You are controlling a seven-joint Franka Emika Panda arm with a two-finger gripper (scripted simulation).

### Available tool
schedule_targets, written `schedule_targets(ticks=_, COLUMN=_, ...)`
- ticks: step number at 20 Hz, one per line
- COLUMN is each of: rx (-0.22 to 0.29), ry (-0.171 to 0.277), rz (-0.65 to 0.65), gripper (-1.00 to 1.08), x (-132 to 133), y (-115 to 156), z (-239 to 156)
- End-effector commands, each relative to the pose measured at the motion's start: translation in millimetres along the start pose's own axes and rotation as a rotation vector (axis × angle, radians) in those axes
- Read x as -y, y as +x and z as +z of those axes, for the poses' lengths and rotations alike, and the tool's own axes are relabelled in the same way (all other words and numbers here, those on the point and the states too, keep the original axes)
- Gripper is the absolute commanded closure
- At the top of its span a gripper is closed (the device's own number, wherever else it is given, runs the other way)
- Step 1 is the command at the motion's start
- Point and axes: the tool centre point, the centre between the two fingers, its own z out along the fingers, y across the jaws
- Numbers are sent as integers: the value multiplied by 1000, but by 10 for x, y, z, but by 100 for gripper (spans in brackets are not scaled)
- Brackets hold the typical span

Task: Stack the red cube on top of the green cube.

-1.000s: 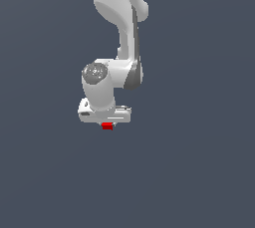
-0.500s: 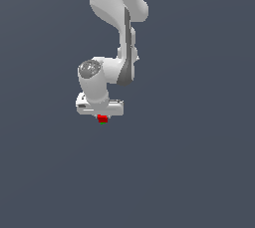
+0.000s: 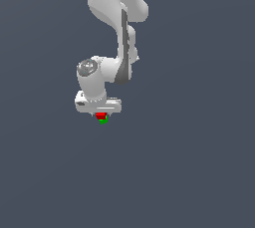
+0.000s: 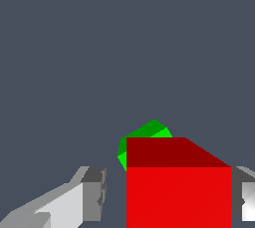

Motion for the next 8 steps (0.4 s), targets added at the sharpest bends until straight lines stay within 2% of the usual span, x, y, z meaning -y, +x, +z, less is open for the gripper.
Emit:
schedule_targets(ticks=1, rx=-1, ry=0, rz=-1, gripper=-92, x=0, y=-2, z=0)
schedule_targets(ticks=8, rx=-1, ry=0, rz=-1, gripper=-92, x=0, y=-2, z=0)
